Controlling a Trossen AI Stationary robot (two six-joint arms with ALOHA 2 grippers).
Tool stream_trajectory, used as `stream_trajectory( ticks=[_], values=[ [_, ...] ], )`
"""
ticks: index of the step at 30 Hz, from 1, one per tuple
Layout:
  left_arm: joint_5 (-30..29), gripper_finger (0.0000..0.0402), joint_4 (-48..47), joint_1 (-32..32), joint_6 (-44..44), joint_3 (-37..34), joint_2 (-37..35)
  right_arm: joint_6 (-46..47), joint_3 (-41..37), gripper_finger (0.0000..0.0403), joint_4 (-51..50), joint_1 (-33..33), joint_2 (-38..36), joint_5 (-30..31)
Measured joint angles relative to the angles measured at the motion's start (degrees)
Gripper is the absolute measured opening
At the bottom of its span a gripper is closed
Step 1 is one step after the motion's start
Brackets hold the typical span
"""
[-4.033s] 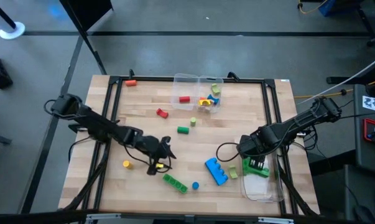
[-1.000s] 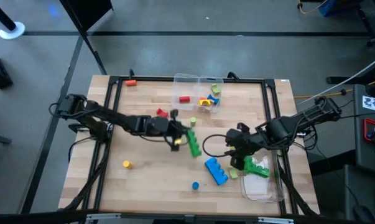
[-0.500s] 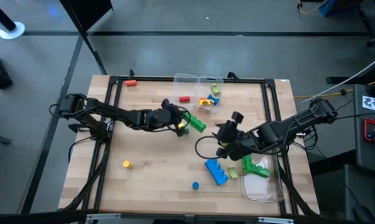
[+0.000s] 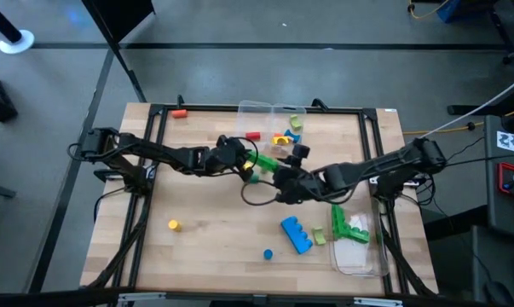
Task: Sort blocks by size
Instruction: Put the green 4 stud game piece into the bottom transparent bin
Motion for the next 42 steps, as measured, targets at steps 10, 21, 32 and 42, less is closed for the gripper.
stream_trajectory(
  ticks=[10, 21, 32, 42],
  values=[
    [0.0, 0.0015, -1.2, 0.0, -1.0, 0.0, 0.0, -4.3, 0.0, 0.0166, 3.4, -3.3, 0.1, -8.2],
    [-0.3, 0.0016, -1.2, -0.1, -1.6, 0.0, 0.0, -4.4, 0.0, 0.0166, 1.2, -5.9, 0.9, -9.0],
    [-0.5, 0.0019, -2.9, -0.3, -1.1, -0.1, 0.0, -4.4, 0.0, 0.0166, -2.3, -6.8, 7.1, -11.0],
    [-0.6, 0.0020, -2.3, -2.5, -1.3, -0.1, 0.0, -4.4, 0.0, 0.0166, -2.8, -6.9, 10.6, -8.8]
  ],
)
